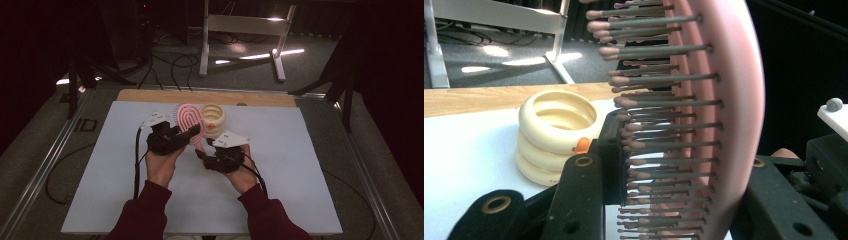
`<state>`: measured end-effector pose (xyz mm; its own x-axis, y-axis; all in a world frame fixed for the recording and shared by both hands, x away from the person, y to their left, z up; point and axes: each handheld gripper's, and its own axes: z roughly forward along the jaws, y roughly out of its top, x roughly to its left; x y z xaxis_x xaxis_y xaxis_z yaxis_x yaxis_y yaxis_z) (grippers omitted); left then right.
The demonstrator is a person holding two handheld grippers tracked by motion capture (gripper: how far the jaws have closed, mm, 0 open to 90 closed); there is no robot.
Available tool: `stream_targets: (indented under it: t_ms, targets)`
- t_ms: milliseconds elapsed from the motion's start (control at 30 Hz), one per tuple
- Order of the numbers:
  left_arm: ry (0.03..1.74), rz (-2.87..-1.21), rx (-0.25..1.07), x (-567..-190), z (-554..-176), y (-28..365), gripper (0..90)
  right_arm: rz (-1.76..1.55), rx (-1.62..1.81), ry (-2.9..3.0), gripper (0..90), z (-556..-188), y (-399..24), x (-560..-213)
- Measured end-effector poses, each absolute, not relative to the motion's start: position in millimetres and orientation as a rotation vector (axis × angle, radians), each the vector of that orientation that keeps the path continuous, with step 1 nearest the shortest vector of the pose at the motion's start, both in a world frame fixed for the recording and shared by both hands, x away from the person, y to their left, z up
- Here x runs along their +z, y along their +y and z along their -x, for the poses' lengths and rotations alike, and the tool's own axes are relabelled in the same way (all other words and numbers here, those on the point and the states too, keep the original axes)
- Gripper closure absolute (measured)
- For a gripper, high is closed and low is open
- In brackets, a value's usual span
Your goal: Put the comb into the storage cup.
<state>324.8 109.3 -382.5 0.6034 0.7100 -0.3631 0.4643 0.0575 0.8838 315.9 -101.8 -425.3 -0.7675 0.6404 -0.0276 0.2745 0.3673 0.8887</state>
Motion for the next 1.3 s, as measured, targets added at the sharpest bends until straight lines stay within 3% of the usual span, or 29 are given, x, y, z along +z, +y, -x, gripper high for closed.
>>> stream_targets:
  t_ms: [33, 133, 233, 267, 333, 1300]
  targets:
    - [1.01, -1.583, 0.245, -382.5, -324.8, 109.3, 64.4, -0.799, 1.365, 2.264, 41.9, -315.9, -101.8, -425.3]
    - [1.009, -1.576, 0.257, -381.6, -324.6, 110.7, 64.4, -0.839, 1.37, 2.253, 28.2, -316.2, -110.6, -423.5]
    - [1.013, -1.575, 0.257, -381.4, -324.6, 111.1, 64.4, -0.834, 1.364, 2.251, 25.8, -316.2, -112.6, -423.5]
    - [1.017, -1.574, 0.259, -381.1, -324.7, 111.9, 64.4, -0.821, 1.325, 2.253, 18.8, -315.4, -116.9, -424.3]
    - [1.018, -1.57, 0.263, -380.7, -324.6, 113.2, 64.4, -0.831, 1.317, 2.255, 16.2, -314.2, -120.9, -425.5]
    - [1.029, -1.548, 0.284, -373.0, -328.2, 125.8, 64.5, -0.952, 1.341, 2.102, 9.3, -306.9, -206.3, -445.5]
